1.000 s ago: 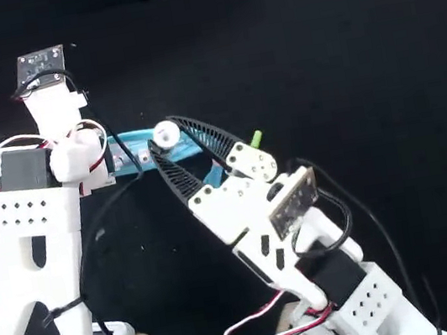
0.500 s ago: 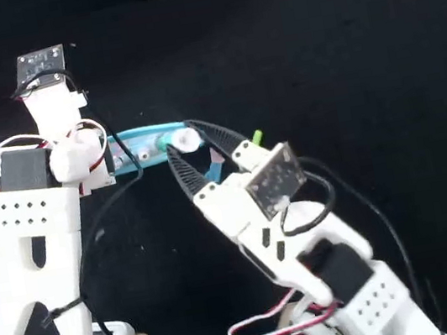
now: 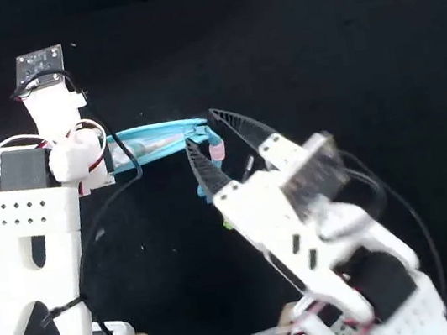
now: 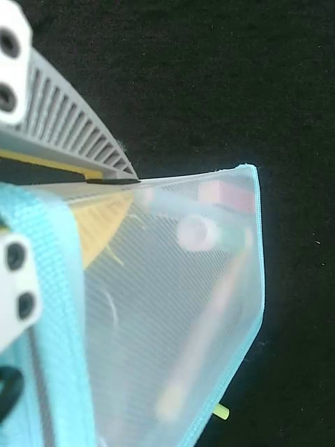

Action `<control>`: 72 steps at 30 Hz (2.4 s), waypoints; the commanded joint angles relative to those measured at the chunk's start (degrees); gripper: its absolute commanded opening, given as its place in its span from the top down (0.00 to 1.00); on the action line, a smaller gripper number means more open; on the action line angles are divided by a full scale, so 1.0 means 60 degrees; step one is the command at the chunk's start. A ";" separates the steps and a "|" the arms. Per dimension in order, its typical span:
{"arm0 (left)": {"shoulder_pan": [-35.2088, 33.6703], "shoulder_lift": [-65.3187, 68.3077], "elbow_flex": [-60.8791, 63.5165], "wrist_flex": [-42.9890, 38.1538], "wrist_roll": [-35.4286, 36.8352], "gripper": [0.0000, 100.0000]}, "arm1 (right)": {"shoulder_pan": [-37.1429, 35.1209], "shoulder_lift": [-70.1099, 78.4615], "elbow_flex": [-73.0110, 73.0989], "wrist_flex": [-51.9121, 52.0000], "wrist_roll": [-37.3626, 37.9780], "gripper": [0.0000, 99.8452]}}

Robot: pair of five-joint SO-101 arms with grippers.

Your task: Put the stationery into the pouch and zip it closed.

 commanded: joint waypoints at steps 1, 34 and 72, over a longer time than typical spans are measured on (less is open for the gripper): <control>-0.0007 0.0029 0.0447 0.0073 0.0088 0.97 | 0.0674 0.1092 -0.0989 0.0762 -0.0088 0.86; -0.0007 0.0029 0.0447 0.0073 0.0088 0.97 | 0.4396 1.2256 -0.3231 0.0542 -0.6652 0.86; -0.0022 0.0029 0.0447 0.0088 0.0088 0.97 | 0.5392 1.7311 -1.0308 0.7604 0.3223 0.99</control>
